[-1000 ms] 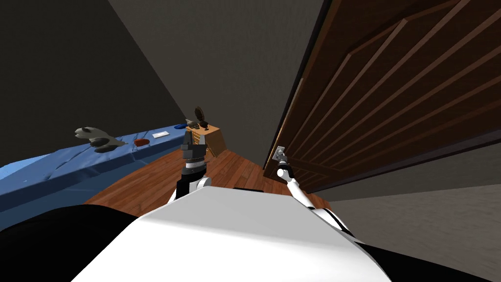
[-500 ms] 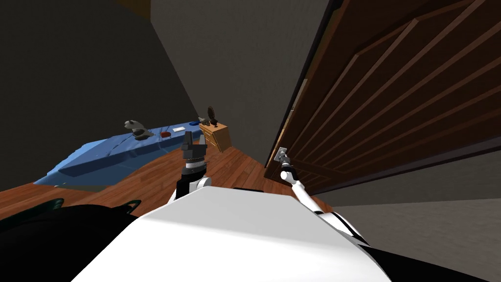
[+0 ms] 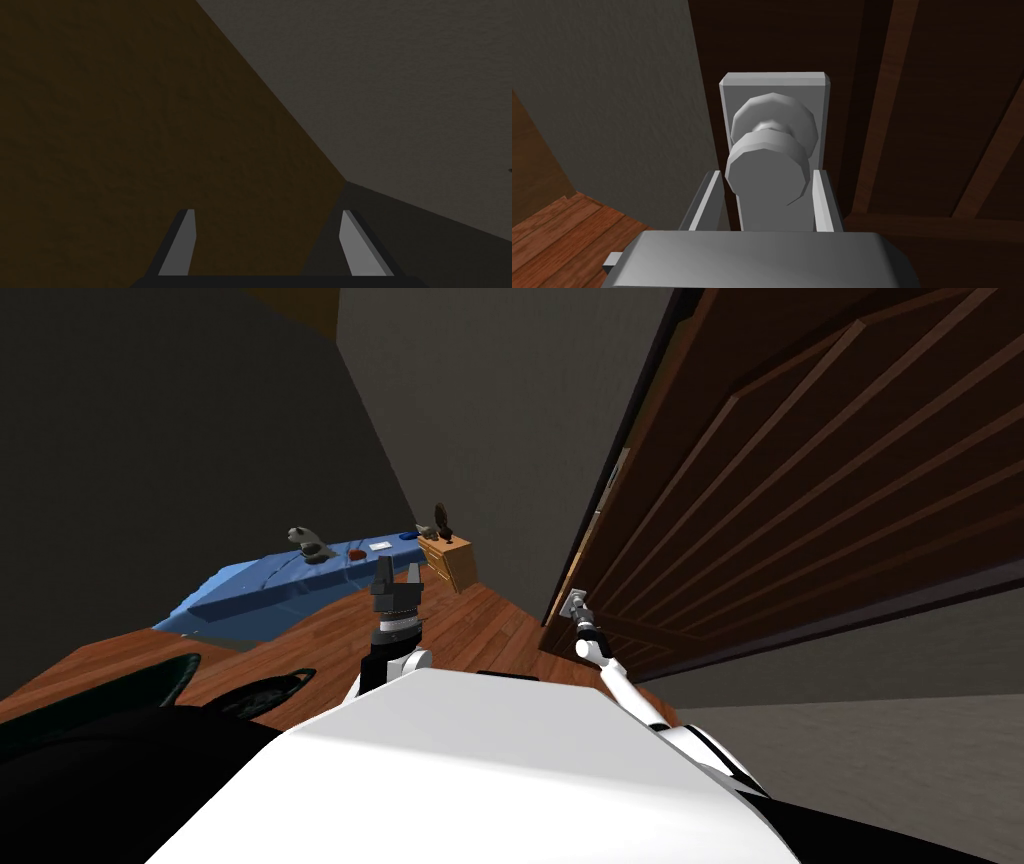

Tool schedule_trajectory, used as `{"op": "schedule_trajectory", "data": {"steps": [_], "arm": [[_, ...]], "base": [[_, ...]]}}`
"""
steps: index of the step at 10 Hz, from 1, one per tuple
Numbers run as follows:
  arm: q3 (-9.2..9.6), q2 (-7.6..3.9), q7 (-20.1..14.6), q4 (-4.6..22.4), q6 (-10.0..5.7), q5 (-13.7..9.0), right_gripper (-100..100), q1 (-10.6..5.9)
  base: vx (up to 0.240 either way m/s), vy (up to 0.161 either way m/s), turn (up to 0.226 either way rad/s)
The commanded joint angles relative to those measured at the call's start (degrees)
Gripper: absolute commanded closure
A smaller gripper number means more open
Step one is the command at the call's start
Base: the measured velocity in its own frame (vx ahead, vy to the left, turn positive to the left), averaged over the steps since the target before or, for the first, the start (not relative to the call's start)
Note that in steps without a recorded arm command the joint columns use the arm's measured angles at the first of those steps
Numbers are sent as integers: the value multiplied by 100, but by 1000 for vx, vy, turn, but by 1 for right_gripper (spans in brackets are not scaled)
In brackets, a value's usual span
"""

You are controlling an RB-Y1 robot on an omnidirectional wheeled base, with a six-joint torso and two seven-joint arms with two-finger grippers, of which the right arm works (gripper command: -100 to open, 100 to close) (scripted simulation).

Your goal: Pull the door open

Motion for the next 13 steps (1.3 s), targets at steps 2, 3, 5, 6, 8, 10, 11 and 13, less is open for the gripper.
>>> {"op": "schedule_trajectory", "data": {"steps": [2, 3, 5, 6, 8, 10, 11, 13], "arm": [[197, -139, -154, -132, -38, 10, 100, 71], [267, -195, -211, -177, -55, 13, 100, 97], [390, -293, -312, -257, -84, 18, 100, 142], [362, -263, -283, -192, -67, 21, 100, 117], [534, -394, -427, -285, -118, 45, 100, 181], [705, -548, -583, -395, -188, 69, 100, 236], [773, -609, -645, -438, -215, 78, 100, 258], [885, -710, -748, -510, -261, 94, 100, 294]], "base": [[-214, -59, 99], [-205, -70, 100], [-201, -71, 80], [-89, -21, 26], [-198, -86, 125], [-224, -82, 115], [-220, -83, 103], [-198, -84, 94]]}}
